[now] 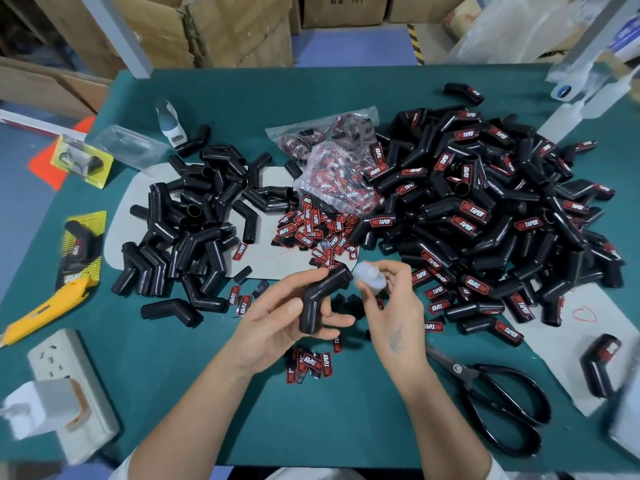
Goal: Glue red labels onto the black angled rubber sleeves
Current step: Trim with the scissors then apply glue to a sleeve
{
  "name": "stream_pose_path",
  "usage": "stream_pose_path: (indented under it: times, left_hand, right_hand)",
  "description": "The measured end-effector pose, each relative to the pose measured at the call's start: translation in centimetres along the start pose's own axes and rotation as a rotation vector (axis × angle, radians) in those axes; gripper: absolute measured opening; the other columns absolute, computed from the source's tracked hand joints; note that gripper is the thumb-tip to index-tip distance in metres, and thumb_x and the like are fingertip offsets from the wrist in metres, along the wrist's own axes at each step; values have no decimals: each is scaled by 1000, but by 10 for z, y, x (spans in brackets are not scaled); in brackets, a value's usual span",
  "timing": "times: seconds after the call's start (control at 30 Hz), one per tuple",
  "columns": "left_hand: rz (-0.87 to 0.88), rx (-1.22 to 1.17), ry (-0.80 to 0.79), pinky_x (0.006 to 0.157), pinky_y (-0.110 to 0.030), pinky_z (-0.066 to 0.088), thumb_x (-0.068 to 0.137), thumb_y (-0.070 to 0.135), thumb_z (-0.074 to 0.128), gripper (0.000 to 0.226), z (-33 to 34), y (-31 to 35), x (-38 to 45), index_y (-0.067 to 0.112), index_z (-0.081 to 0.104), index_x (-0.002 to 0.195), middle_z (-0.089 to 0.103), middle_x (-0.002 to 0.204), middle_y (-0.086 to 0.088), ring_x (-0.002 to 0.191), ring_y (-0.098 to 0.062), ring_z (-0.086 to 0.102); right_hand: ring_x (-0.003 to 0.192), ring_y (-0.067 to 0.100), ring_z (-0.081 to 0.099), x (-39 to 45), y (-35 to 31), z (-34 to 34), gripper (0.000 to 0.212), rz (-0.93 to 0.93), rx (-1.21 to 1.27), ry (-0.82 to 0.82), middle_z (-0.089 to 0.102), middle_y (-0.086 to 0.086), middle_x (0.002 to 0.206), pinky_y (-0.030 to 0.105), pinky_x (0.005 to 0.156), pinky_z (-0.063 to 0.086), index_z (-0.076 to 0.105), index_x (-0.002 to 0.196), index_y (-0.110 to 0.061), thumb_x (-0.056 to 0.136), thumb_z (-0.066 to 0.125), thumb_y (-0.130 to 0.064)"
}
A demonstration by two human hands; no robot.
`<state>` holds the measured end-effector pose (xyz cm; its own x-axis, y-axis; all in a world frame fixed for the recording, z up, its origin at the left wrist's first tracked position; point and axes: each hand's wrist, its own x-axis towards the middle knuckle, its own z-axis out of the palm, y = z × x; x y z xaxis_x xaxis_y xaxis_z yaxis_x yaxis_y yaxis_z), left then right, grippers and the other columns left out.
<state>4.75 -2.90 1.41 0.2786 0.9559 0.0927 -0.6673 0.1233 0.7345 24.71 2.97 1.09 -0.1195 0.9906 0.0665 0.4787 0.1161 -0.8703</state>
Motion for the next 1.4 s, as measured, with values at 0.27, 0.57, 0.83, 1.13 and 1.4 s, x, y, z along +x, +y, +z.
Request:
stream_pose_path:
  times: [0.27,0.57,0.83,1.13,1.4]
  left_hand:
    - [84,278,140,95,-46,59,104,21,66,38,5,-2,-1,18,58,142,65,118,-9,116,-48,70]
    - [119,503,67,95,-44,58,104,19,67,36,3,3,0,18,59,138,61,115,-5,107,-35,74]
    - [85,613,74,97,-39,55,102,24,69,35,5,7,-1,24,61,137,62,114,4,104,-29,73]
    - [157,748,33,97,-25,49,103,29,66,31,7,2,-3,39,65,133,61,117,17,107,-10,63]
    - [112,243,-84,96,-56,59,106,13,60,32,0,3,-1,16,56,137,69,116,-11,108,-38,74]
  right_hand:
    - [109,21,60,-6,0,-4,19,-548,-132,333,64,4,121,28,100,45,57,124,-13,106,61,-16]
    - [70,28,62,-11,-28,3,23,-651,-424,241,69,6,85,35,71,42,52,111,-16,115,33,-27]
    - [65,28,55,-10,-29,1,3,-670,-415,198,62,6,74,34,69,39,52,99,-16,102,51,-15]
    - [61,3,48,-21,-35,-1,5,-155,229,-48,56,-4,72,17,58,41,53,89,-31,87,55,-26]
    - [66,-3,52,-30,-25,-4,13,-232,64,51,57,-23,78,7,65,35,54,94,-27,104,47,-30]
